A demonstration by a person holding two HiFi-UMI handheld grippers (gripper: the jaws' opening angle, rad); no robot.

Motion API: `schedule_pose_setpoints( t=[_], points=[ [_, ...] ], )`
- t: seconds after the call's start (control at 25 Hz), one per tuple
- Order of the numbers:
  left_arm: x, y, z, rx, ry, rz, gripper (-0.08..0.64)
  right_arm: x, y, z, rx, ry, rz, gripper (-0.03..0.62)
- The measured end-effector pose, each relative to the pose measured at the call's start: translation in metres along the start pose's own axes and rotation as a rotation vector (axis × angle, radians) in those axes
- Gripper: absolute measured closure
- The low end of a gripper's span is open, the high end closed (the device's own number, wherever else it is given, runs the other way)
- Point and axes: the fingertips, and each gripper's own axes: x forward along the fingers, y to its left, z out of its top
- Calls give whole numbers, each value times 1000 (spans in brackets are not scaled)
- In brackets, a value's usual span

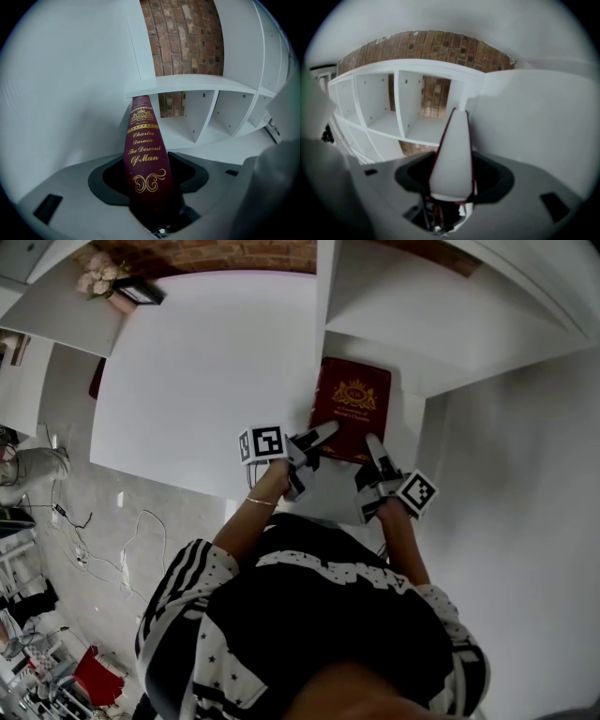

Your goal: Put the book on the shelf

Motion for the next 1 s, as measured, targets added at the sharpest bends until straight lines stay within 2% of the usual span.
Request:
schedule_pose_setpoints(
  t=[0.36, 0.72, 0.8, 1.0],
  points=[
    [1, 2, 1, -2, 16, 16, 295, -2, -5, 1, -99, 26, -42, 333],
    [0, 0, 2, 10, 10, 27, 298, -34, -2, 6, -168, -18, -114, 334],
    [-1, -1, 1, 14, 13, 30, 298, -39, 4, 1, -179, -18, -110, 334],
    [-1, -1, 3, 15, 7, 32, 299, -52, 0, -14, -163, -11, -152, 381]
  ],
)
